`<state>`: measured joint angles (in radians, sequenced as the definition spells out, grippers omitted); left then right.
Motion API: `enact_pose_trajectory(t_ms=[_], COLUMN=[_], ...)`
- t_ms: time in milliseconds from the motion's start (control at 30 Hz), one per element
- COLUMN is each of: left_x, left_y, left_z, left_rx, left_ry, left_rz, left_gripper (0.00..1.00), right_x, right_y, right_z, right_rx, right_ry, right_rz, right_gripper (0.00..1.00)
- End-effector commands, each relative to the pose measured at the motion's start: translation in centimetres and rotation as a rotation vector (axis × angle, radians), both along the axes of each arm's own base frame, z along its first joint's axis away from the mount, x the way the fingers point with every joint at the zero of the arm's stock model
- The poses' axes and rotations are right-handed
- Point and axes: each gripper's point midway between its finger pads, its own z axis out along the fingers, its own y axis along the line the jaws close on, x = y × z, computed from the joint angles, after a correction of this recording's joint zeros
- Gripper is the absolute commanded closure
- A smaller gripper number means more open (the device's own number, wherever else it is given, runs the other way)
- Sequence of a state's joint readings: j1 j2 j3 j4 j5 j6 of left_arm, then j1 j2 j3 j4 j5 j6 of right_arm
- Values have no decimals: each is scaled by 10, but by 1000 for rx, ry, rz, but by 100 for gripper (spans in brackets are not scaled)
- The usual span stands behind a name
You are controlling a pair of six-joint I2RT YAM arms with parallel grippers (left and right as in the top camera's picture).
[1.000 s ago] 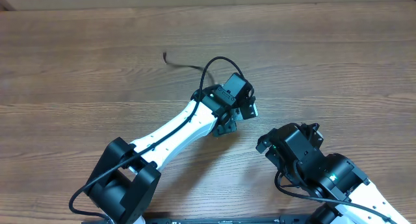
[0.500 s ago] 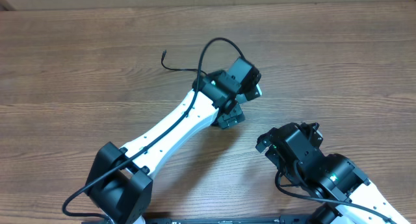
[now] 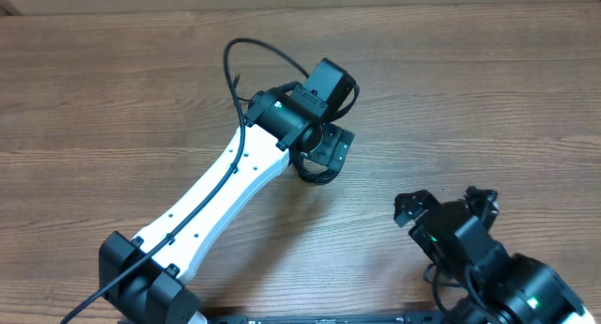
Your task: Untangle cables
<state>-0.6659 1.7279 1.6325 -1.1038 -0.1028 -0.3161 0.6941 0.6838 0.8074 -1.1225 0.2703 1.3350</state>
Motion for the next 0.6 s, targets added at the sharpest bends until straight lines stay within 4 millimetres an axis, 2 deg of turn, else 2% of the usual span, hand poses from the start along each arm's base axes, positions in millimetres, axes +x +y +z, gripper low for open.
enact_pose_trajectory(t_ms=[0,100,267,333,467,567], left_x=[-8,-10,-6,-2,-1,-3], left_y=[-15,-16,-14,-22,-27,-18], left_z=[-16,-35,-65,-77,-94,-104], left_rx=[-128,-118,-99,-134,-148,-93], left_ry=[80,94,61,38,19,10], left_rz=[150,147,104,94,86,76], left_gripper=[0,0,29,34,33,32], right_x=[5,4,5,7,7,7], right_y=[-11,-8,-6,-5,-4,-4], right_z=[9,10,11,13,13,13], right_rx=[-4,8,17,25,27,27], right_ry=[-68,-66,-70,-80,-81,-81], right_rz=[-46,-38,-35,-35,-34,-34], right_gripper=[0,0,0,0,0,0])
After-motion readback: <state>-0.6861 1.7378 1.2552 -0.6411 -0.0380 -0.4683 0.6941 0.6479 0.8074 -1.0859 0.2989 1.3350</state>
